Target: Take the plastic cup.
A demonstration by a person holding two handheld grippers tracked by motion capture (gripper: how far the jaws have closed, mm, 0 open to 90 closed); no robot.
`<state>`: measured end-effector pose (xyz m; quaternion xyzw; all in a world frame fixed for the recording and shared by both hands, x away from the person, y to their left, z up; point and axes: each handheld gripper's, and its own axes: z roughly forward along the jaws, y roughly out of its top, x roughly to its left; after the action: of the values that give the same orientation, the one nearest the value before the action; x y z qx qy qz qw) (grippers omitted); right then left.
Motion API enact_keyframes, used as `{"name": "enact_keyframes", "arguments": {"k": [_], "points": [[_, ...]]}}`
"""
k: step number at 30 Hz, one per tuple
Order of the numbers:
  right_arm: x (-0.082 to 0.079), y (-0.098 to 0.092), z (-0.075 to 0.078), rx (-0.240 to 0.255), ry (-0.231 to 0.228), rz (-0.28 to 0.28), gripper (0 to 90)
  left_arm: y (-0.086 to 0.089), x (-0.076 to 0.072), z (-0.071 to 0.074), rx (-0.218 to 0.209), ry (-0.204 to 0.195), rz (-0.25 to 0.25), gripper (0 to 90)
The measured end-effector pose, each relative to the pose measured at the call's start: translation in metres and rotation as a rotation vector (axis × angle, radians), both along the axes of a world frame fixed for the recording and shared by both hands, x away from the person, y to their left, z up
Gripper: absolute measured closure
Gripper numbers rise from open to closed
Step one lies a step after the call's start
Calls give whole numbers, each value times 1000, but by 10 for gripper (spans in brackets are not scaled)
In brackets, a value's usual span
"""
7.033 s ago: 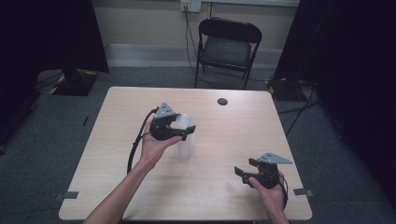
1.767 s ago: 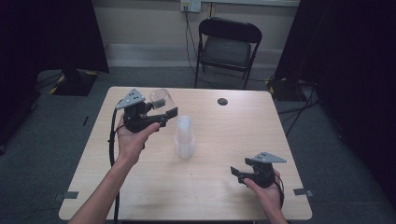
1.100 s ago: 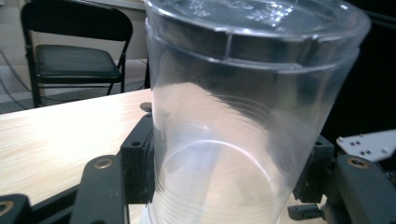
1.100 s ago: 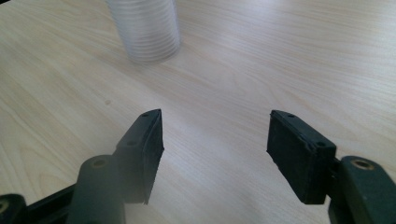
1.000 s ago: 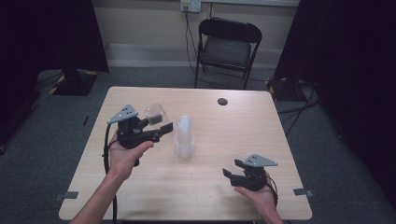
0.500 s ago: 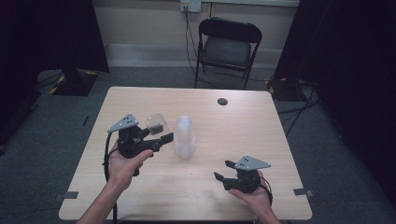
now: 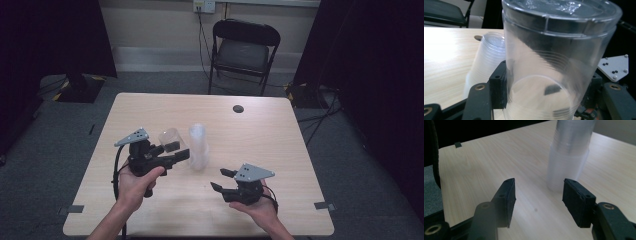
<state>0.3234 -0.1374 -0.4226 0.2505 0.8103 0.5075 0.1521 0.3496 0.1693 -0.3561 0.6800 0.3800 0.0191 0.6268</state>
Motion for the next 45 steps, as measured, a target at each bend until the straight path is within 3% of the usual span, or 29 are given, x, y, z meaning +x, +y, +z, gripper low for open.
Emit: {"name": "enact_keyframes", "arguments": {"k": [6,13,18,29,40,45], "points": [[5,18,14,39,-52,36,505,-5,1,-12,-32,46,-5,391],[4,28,19,61,-89,52,558,-6,0,-14,-41,57,-21,401],[4,28,25,116,-116,39,583,-8,-2,-13,-58,60,-39,411],[3,35,31,144,-217,45,664,-13,-2,-18,-147,113,-95,422],[4,39,37,208,-287,41,703,-6,1,-17,-272,173,-117,427],[7,41,40,245,-318,40,716,-7,1,-15,-305,188,-126,427]]}}
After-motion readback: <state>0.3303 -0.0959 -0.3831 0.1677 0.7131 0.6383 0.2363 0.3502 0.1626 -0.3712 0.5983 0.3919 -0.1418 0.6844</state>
